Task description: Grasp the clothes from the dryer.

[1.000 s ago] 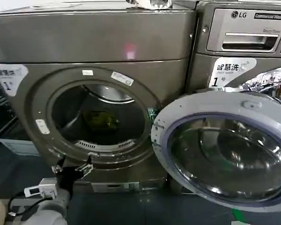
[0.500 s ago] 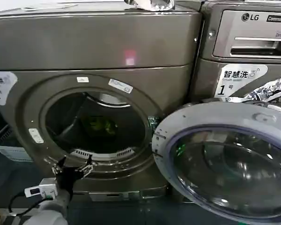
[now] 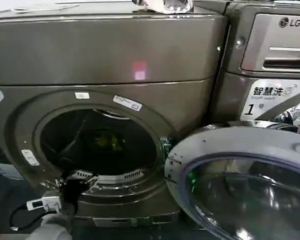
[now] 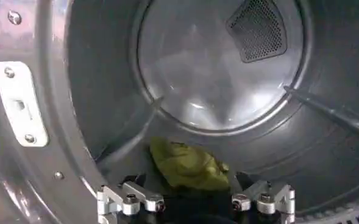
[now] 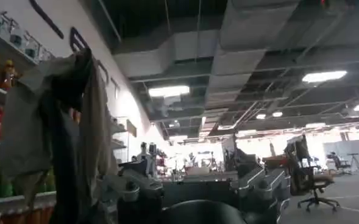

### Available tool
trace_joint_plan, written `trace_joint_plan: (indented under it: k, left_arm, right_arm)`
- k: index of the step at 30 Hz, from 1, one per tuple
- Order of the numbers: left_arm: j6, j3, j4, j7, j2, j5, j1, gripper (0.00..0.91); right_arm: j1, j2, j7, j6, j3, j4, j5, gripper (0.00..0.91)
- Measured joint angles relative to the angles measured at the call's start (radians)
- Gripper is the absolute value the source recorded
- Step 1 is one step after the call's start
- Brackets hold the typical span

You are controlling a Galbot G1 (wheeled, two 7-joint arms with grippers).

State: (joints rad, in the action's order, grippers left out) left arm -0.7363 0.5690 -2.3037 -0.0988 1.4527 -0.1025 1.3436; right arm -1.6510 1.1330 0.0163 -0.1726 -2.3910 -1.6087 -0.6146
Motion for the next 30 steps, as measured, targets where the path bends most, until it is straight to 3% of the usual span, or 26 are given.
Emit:
trace_joint_plan:
  k: [20,30]
  left_arm:
    - [0.000,0.001,0.067,0.079,-0.003,0.128,-0.079,0.907]
    - [0.000,-0.014,0.186,0.278,-0.016,0.389,-0.249,0.907]
  right_arm:
    - [0.001,0.003,-0.006,0.050,0.011,0.017,0.003,0.907]
    - [0.013,0.003,-0.006,0.055,0.033,0.008,0.004,0.907]
